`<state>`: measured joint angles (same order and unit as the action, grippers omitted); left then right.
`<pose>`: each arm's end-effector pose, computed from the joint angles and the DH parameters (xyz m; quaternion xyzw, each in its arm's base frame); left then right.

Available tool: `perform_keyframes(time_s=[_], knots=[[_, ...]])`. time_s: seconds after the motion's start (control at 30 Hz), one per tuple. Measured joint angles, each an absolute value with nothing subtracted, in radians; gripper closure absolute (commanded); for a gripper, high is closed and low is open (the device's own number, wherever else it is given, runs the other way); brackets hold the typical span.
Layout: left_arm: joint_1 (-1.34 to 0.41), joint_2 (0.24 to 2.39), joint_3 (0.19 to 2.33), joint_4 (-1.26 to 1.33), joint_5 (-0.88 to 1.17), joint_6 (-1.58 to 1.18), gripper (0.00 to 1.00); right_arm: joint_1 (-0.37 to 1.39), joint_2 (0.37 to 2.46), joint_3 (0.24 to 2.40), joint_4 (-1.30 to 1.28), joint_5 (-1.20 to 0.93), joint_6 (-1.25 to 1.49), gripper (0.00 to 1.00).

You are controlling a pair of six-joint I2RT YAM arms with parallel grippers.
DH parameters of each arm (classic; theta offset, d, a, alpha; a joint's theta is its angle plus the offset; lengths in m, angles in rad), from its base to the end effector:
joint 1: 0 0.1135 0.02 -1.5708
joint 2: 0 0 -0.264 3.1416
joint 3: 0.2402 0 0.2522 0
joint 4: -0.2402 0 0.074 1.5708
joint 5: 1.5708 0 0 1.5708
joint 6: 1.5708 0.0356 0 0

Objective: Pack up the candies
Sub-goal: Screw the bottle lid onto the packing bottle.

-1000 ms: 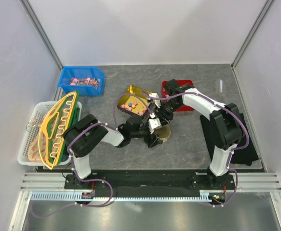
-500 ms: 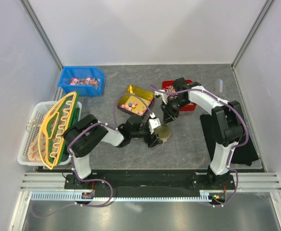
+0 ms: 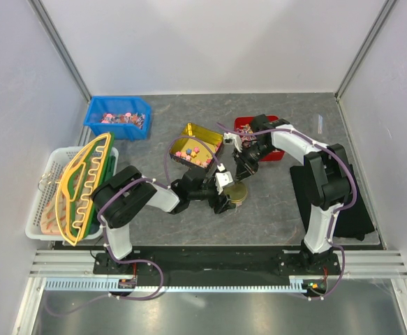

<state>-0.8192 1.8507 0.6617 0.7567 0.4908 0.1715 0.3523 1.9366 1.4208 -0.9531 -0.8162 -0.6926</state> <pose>0.2169 -0.2566 0.1181 0.5036 0.6566 -0.3604 0.4306 0.3356 0.1510 0.1935 -0.4749 0.7843 0.3827 0.1132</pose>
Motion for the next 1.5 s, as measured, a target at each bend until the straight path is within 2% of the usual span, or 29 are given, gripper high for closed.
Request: perform_keyframes(time_s=[0.17,0.73,1.3,1.4,1.5], knots=[[-0.819,1.851,0.662,0.756,0.491,0.171,0.43,0.35,1.927,1.416,-0.946,-0.811,-0.692,0.87],[-0.827,1.853,0.668,0.747,0.498,0.172,0.43,0.336,1.835,1.325,-0.935,-0.757,-0.696,0.88],[-0.827,1.854,0.675,0.742,0.481,0.171,0.43,0.339,1.775,1.231,-1.095,-0.728,-0.746,0.89],[-0.827,1.854,0.675,0.742,0.48,0.171,0.43,0.343,1.766,1.223,-1.113,-0.727,-0.749,0.85],[-0.827,1.854,0.675,0.742,0.48,0.171,0.43,0.336,1.731,1.225,-1.116,-0.724,-0.751,0.73]])
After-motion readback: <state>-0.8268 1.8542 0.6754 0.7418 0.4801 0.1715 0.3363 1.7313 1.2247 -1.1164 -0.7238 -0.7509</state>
